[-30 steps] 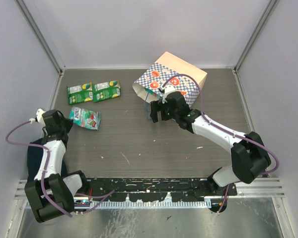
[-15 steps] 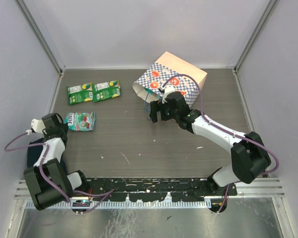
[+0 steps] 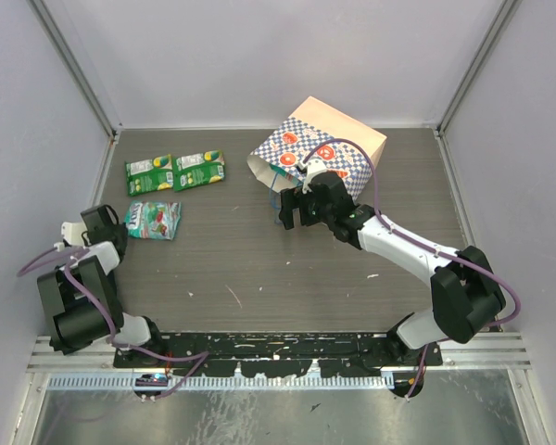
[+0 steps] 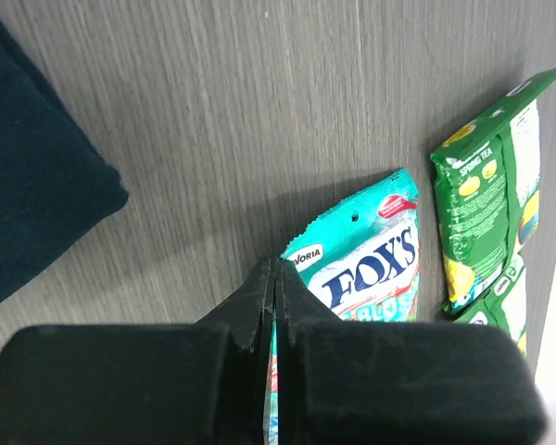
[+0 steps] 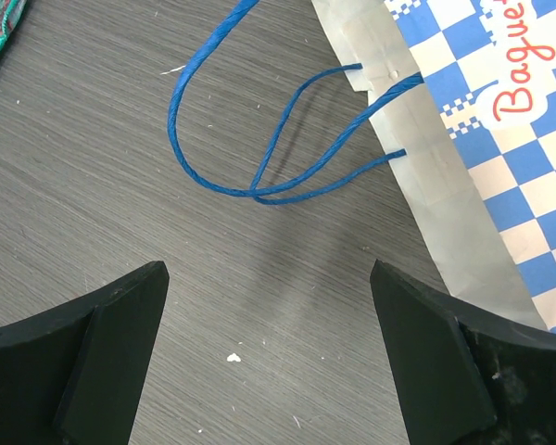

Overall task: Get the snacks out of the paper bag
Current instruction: Place the snack at the center of the board, then take out the snack from the paper bag.

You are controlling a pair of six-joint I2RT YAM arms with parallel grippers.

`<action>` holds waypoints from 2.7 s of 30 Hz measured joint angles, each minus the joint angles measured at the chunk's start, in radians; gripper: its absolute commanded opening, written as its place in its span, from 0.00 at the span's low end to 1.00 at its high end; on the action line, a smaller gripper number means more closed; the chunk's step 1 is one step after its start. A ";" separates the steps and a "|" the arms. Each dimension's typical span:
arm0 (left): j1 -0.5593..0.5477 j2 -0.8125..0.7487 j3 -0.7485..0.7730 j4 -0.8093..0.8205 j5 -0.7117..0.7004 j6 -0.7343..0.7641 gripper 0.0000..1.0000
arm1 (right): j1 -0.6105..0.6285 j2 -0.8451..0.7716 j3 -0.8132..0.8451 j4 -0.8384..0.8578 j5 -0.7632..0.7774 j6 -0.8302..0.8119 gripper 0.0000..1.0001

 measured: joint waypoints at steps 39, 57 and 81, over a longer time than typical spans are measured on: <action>-0.385 -0.240 0.314 -0.191 0.145 0.401 0.98 | 0.000 0.059 0.039 -0.006 -0.054 0.071 0.99; -0.711 0.418 0.494 0.124 0.368 0.222 0.98 | 0.202 0.143 0.274 -0.139 0.262 -0.132 0.89; -0.671 0.497 0.555 0.171 0.489 0.194 0.98 | 0.134 0.379 0.464 -0.300 0.153 -0.125 0.01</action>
